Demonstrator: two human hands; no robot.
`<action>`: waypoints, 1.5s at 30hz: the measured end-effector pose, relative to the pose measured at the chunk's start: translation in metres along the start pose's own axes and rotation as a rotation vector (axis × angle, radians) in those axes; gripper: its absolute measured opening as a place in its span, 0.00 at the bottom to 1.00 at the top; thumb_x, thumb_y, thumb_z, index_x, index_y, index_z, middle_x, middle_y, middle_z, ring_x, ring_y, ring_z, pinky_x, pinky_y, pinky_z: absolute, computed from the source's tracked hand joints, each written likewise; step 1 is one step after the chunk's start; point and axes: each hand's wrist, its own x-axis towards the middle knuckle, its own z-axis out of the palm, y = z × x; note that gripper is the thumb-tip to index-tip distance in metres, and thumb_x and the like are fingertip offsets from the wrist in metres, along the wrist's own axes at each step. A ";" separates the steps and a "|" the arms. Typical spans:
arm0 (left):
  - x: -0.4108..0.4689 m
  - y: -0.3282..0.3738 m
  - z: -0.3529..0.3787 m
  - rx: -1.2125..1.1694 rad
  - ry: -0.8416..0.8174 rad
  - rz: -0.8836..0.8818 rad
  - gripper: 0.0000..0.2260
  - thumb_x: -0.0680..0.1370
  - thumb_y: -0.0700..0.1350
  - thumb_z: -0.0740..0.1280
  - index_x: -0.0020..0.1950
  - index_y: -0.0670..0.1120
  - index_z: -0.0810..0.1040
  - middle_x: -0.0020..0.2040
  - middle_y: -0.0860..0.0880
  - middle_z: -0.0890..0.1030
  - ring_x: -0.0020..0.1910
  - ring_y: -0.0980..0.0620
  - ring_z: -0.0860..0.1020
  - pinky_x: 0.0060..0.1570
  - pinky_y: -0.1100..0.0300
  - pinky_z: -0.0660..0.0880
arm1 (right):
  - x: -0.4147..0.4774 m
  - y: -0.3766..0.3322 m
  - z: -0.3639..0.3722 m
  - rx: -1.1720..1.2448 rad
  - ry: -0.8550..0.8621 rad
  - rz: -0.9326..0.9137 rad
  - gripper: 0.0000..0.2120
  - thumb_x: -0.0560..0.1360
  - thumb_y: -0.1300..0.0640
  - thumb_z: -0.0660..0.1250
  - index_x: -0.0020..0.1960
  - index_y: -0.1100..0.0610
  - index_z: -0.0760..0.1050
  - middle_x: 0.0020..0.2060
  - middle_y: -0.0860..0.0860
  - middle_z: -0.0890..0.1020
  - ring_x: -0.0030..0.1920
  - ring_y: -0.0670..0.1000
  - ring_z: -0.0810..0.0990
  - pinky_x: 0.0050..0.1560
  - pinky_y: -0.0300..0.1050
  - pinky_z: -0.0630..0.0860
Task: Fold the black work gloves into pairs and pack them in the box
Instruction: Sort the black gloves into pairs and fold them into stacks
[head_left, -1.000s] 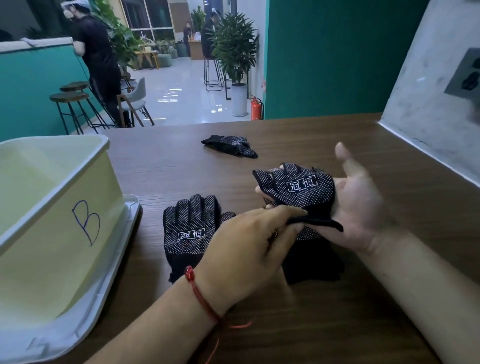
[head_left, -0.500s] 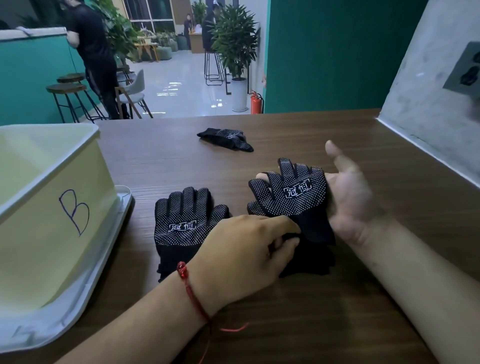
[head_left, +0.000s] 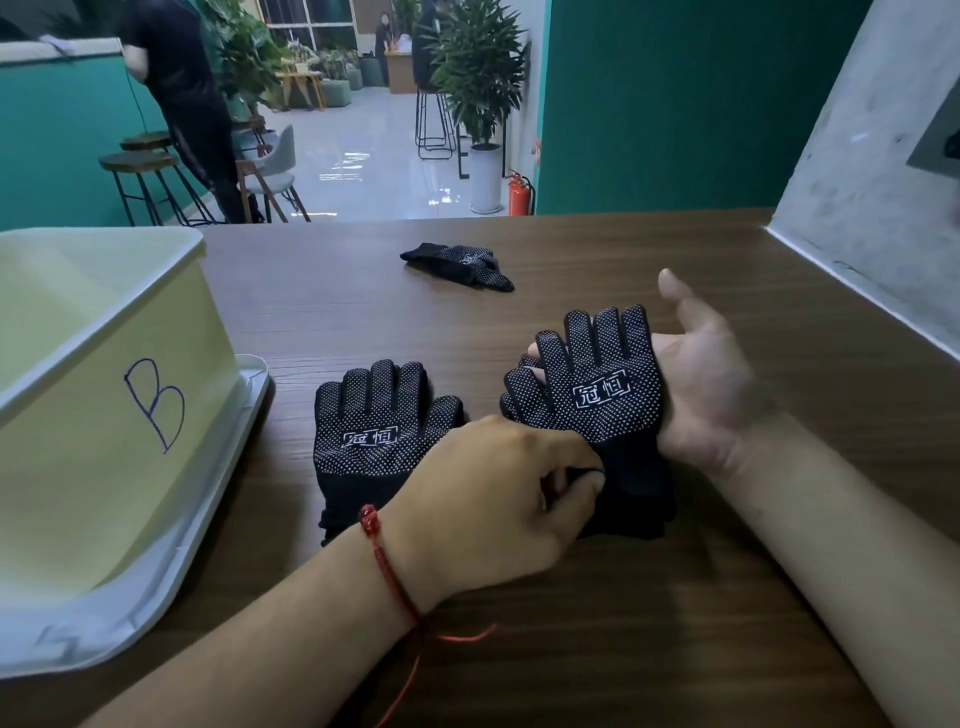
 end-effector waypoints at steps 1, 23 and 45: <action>0.000 0.000 0.000 0.000 -0.004 -0.001 0.06 0.80 0.54 0.68 0.52 0.57 0.84 0.35 0.60 0.80 0.33 0.60 0.76 0.38 0.58 0.79 | 0.000 0.000 0.000 -0.002 -0.002 0.006 0.47 0.83 0.28 0.53 0.78 0.70 0.66 0.75 0.70 0.72 0.76 0.70 0.72 0.72 0.71 0.71; 0.001 0.000 0.000 0.014 -0.055 -0.006 0.09 0.79 0.56 0.66 0.53 0.58 0.84 0.36 0.60 0.80 0.36 0.58 0.79 0.40 0.58 0.79 | 0.017 -0.009 -0.009 -0.003 0.031 0.019 0.47 0.80 0.26 0.55 0.86 0.58 0.52 0.73 0.68 0.75 0.72 0.69 0.77 0.74 0.72 0.69; 0.002 -0.002 0.004 0.093 -0.038 0.004 0.18 0.83 0.60 0.59 0.37 0.52 0.71 0.28 0.52 0.69 0.30 0.51 0.70 0.36 0.51 0.76 | 0.002 0.012 0.015 -1.777 0.255 -0.211 0.26 0.85 0.41 0.62 0.82 0.45 0.68 0.82 0.42 0.68 0.81 0.41 0.63 0.82 0.41 0.56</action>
